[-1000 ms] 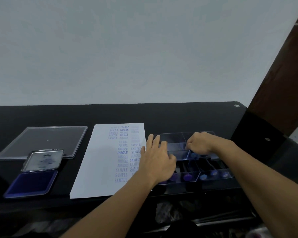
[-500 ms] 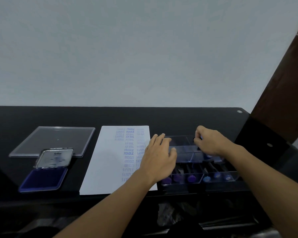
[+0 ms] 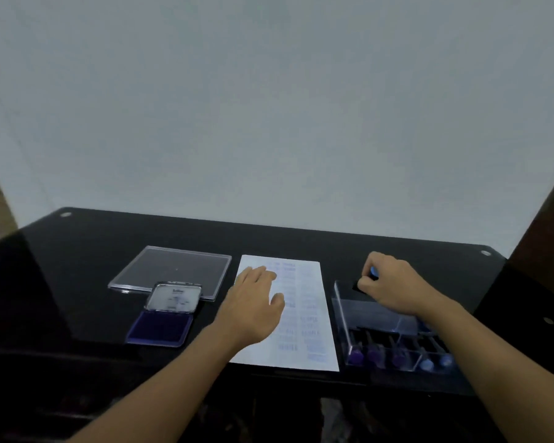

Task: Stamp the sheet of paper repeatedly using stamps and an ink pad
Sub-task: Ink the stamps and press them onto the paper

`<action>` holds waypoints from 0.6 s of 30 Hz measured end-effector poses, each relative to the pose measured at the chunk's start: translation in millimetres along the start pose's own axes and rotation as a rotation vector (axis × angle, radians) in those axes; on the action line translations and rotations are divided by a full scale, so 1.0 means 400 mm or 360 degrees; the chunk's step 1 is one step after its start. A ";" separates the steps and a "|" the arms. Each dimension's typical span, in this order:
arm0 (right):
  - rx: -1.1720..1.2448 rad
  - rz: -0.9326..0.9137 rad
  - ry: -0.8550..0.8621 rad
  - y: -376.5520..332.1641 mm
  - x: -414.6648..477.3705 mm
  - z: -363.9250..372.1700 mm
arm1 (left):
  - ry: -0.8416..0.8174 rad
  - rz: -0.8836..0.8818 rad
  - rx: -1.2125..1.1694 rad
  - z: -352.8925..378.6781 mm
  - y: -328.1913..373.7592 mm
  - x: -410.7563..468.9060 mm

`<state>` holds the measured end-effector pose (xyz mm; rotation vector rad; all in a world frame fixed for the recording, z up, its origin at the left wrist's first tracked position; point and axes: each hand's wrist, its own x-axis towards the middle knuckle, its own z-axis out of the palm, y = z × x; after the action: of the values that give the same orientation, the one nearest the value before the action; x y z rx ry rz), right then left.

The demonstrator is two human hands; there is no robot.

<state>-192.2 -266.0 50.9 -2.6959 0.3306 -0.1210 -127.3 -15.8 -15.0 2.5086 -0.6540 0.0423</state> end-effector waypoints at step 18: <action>0.0097 -0.0434 -0.0344 -0.462 0.043 0.315 | 0.0357 -0.0587 0.0023 -0.215 -0.469 -0.186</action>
<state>-119.5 -57.0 14.2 -2.6478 -0.1046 0.0799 -97.6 199.0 -46.8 2.5487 -0.0973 0.1901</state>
